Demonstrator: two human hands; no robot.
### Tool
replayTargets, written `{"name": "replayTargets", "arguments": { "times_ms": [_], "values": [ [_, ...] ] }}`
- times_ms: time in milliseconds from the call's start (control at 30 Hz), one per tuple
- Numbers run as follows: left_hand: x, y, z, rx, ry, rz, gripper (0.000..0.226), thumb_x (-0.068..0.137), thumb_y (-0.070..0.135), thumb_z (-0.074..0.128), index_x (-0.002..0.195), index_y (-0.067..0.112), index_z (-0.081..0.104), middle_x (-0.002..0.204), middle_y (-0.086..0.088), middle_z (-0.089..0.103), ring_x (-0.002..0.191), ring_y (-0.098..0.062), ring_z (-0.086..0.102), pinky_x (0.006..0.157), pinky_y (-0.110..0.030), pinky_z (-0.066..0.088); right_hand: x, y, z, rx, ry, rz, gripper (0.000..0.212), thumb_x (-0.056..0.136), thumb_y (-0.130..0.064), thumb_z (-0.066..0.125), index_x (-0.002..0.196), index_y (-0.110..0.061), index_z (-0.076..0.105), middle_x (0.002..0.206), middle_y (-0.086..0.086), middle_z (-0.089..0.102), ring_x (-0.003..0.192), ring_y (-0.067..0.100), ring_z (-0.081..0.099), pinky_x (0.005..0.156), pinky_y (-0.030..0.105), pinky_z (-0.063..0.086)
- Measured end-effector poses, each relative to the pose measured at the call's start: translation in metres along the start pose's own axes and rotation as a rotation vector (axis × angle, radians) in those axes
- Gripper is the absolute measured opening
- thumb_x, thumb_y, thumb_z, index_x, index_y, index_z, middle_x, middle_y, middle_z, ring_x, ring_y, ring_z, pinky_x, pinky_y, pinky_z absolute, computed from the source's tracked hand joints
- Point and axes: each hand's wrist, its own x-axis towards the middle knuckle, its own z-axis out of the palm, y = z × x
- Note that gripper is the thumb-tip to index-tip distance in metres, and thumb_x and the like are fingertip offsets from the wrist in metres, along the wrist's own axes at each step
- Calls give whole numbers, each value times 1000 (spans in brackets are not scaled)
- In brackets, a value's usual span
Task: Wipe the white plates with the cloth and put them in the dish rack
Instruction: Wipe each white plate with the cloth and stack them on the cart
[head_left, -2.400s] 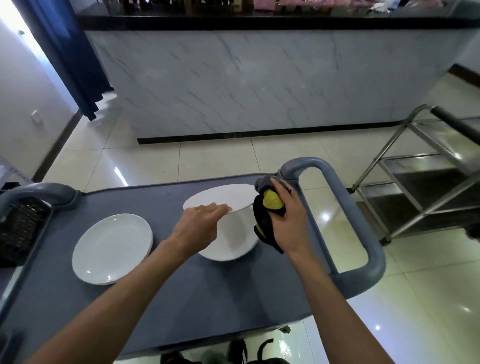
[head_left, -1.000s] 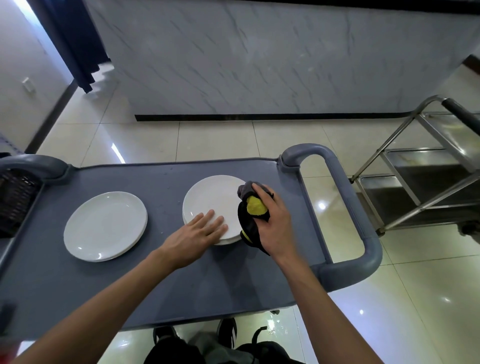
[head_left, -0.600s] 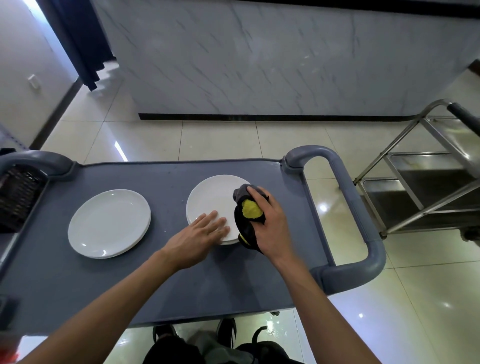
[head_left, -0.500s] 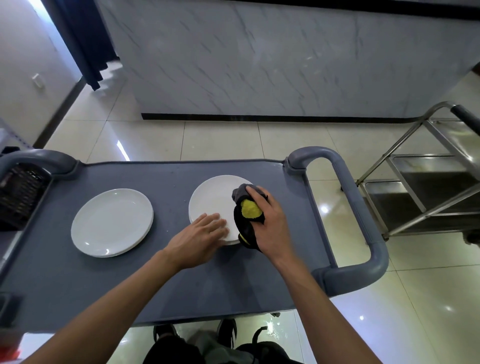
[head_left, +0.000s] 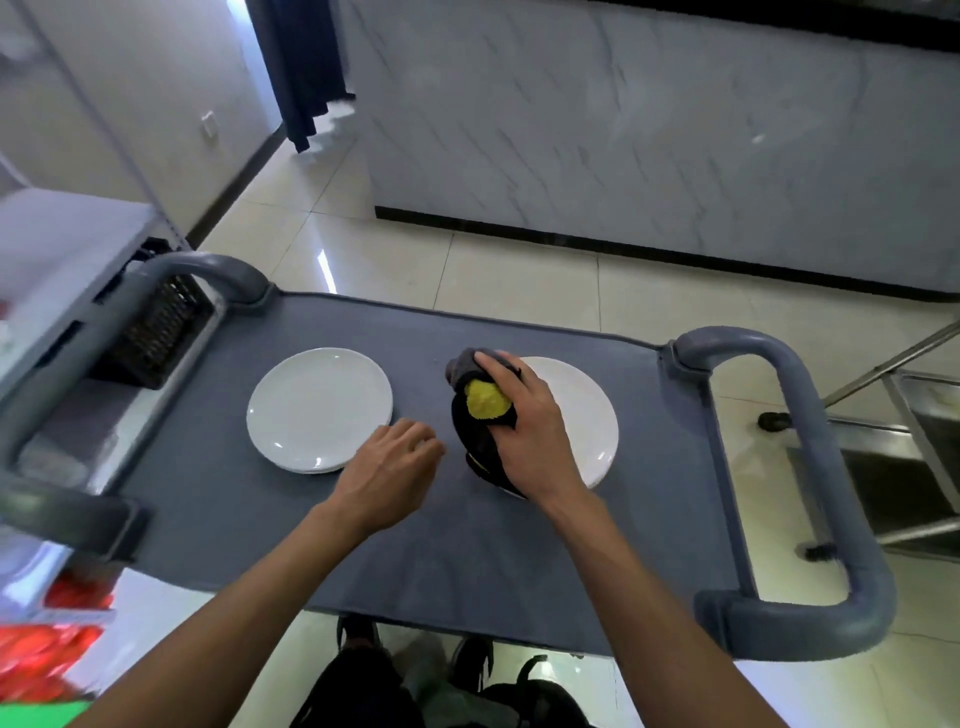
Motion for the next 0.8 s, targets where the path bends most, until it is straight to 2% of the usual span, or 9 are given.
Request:
{"name": "replayTargets", "arguments": {
  "times_ms": [133,200,333,433,500,600,667,733,800],
  "values": [
    [-33,-36,-12,-12,43,-201,8,91,15,64,97,13,70,97,-4,67,86,-31,61,66,-41,49,21,-24,32,38,-55,-86,61,87,-2,70,143,-20,55,148,1,50,133,18,46,112,22,33],
    [-50,-55,-18,-41,68,-341,10,88,9,69,97,12,72,97,-5,69,86,-33,63,65,-42,52,31,-34,50,64,-80,-110,60,86,1,69,142,-16,57,146,3,52,133,20,48,113,28,36],
    [-78,-94,-29,-127,128,-687,21,86,7,73,106,11,74,105,-6,71,97,-33,65,75,-43,56,49,-49,94,100,-147,-113,63,83,7,69,141,-16,58,145,3,52,133,23,49,110,41,41],
    [-89,-126,-34,-210,111,-943,30,91,18,68,121,13,70,119,-8,67,111,-32,61,85,-45,53,60,-54,130,83,-161,-117,67,80,11,68,139,-17,59,144,3,53,130,25,51,110,40,42],
    [-94,-146,-34,-242,70,-1014,30,93,24,64,122,16,69,120,-9,64,110,-32,60,86,-46,53,67,-59,153,82,-185,-116,69,78,13,67,139,-17,59,144,2,53,130,24,50,112,36,40],
    [-97,-167,-32,-315,46,-1086,25,91,29,65,113,18,70,114,-9,64,103,-33,61,84,-44,52,79,-68,187,81,-197,-127,69,77,12,66,139,-18,59,143,-1,52,131,13,46,113,24,33],
    [-96,-179,-29,-367,25,-1118,20,89,28,67,104,15,70,105,-9,64,98,-33,61,83,-41,51,85,-73,209,57,-205,-115,69,78,11,66,139,-20,58,144,0,50,132,15,44,113,18,27],
    [-94,-186,-25,-409,-13,-1120,14,88,29,67,95,17,68,98,-6,62,92,-30,60,80,-41,51,91,-73,227,49,-224,-83,68,81,10,66,141,-20,57,147,4,49,135,22,44,116,25,29],
    [-92,-190,-21,-471,-30,-1119,16,87,28,66,101,21,71,101,-4,63,93,-29,61,82,-43,52,95,-70,241,42,-232,-54,68,81,11,64,141,-19,57,147,5,49,135,25,44,116,35,33]
  ]
}}
